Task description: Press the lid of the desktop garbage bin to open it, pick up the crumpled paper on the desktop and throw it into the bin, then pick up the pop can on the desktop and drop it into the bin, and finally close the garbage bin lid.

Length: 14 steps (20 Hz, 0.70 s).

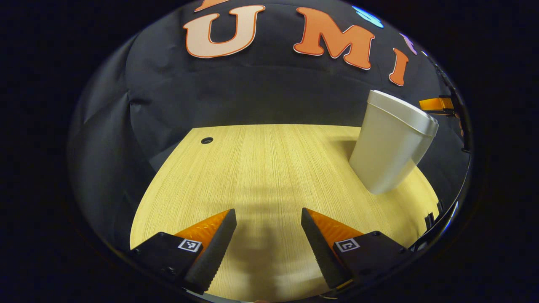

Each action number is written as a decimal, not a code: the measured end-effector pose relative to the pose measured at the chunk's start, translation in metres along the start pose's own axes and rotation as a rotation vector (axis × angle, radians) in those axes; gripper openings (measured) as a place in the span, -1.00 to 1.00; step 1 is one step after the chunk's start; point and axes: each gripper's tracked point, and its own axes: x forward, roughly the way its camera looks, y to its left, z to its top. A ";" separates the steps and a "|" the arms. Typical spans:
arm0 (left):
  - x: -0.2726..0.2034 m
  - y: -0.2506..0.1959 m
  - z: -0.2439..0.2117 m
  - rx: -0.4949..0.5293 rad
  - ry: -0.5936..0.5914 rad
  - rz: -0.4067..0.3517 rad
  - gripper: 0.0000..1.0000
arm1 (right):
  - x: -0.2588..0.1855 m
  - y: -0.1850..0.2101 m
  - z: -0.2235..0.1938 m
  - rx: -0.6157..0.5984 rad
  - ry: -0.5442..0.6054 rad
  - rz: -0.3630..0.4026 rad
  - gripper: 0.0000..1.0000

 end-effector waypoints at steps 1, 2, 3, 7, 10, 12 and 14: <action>0.000 -0.001 -0.002 0.003 0.001 -0.004 0.99 | -0.002 0.000 -0.001 -0.002 0.000 0.001 0.53; 0.000 -0.001 -0.003 0.005 0.004 -0.008 0.99 | -0.004 0.000 -0.002 -0.007 -0.002 0.000 0.53; 0.000 -0.001 -0.003 0.006 0.008 -0.012 0.97 | -0.004 0.001 -0.003 -0.010 -0.006 -0.003 0.53; -0.002 -0.002 -0.004 0.024 0.015 -0.030 0.98 | -0.007 0.001 -0.006 -0.002 -0.035 -0.021 0.53; -0.002 -0.002 -0.006 0.037 0.016 -0.037 0.98 | -0.010 0.003 -0.010 0.010 -0.041 -0.014 0.53; -0.002 -0.003 -0.005 0.038 0.017 -0.041 0.98 | -0.012 0.003 -0.012 0.024 -0.043 -0.010 0.53; -0.003 -0.004 -0.004 0.040 0.017 -0.044 0.99 | -0.014 0.004 -0.013 0.028 -0.045 -0.010 0.53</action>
